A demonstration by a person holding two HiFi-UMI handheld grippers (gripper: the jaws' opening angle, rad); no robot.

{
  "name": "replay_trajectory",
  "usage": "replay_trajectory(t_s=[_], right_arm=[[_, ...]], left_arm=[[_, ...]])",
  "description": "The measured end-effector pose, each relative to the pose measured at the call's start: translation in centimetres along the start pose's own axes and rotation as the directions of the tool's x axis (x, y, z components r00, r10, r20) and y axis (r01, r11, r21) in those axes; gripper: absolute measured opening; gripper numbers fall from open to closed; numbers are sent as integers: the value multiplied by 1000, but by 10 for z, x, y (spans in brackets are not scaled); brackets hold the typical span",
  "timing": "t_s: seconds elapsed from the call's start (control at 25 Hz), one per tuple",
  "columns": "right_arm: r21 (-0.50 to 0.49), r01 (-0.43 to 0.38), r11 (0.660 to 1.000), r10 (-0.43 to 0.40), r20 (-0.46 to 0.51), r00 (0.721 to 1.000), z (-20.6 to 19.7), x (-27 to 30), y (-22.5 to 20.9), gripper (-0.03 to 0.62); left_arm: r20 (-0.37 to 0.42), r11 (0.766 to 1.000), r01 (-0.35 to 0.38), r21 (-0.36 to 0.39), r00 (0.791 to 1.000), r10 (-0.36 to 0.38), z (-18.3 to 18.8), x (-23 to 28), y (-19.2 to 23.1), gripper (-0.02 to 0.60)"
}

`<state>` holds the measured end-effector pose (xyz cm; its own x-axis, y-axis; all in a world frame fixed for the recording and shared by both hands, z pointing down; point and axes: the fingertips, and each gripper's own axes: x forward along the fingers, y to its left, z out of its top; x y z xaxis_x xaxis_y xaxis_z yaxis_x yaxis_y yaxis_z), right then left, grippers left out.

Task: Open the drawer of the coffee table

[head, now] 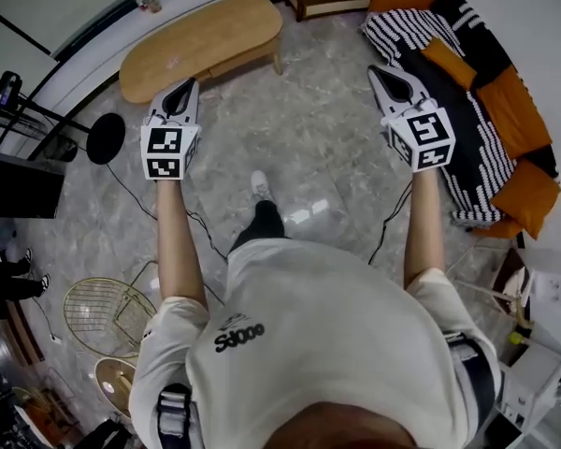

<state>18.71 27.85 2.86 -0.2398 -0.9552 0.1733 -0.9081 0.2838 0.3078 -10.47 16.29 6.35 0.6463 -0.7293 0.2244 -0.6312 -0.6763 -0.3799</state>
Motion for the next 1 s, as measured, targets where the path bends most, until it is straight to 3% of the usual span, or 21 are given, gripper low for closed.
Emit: replay_trajectory(t_s=[0.28, 0.48, 0.76, 1.0], right_arm=[[23, 30, 999, -30, 5, 1000, 27, 136, -51, -3], [58, 29, 998, -29, -3, 1000, 34, 222, -81, -3], [133, -16, 991, 17, -6, 1000, 25, 310, -94, -3], [135, -25, 991, 30, -36, 999, 13, 372, -97, -3]], left_arm=[[25, 999, 31, 23, 999, -32, 0, 119, 96, 17], [6, 999, 43, -10, 999, -43, -15, 193, 151, 17], [-36, 999, 41, -30, 998, -42, -48, 254, 207, 17], [-70, 996, 33, -81, 997, -39, -81, 285, 248, 17]])
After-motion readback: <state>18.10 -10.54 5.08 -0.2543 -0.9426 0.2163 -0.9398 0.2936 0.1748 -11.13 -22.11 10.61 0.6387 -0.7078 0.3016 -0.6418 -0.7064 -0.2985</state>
